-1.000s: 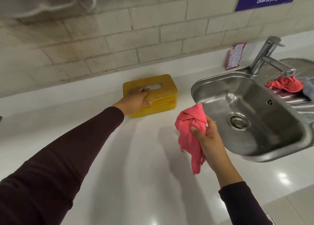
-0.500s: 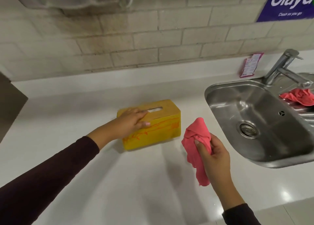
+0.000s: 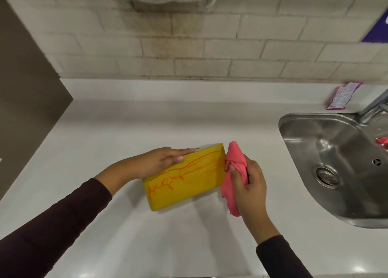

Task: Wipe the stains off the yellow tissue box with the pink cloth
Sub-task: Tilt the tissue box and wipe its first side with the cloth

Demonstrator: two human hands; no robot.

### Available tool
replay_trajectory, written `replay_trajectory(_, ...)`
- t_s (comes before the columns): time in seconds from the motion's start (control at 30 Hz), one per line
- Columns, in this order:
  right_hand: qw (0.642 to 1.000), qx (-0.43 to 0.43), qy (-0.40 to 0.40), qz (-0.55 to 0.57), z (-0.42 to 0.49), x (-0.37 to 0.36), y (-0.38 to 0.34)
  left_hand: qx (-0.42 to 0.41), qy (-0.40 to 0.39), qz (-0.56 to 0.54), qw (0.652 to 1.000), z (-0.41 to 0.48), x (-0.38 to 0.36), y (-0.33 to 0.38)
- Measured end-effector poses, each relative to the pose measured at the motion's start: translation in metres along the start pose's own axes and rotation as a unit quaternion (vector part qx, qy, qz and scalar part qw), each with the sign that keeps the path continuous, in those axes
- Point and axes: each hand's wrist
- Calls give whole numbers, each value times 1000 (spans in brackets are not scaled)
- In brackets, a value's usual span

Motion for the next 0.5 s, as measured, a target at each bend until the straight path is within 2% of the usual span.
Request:
replay_trajectory(0.13, 998, 0, -9, 67, 13, -18, -12, 7, 8, 2, 1000, -2, -1, -1)
replay_trajectory(0.23, 998, 50, -6, -30, 23, -26, -9, 9, 9, -17, 1000, -3, 2, 1)
replay_trajectory(0.5, 981, 107, -57, -151, 34, -32, -6, 14, 13, -55, 998, 1, 4, 1)
Point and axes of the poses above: each hand's wrist, its own z-axis towards the middle knuckle, its own x-axis out of the back of the hand, y = z × x, and after that the axes turned 6 degrees about -x, right-handed
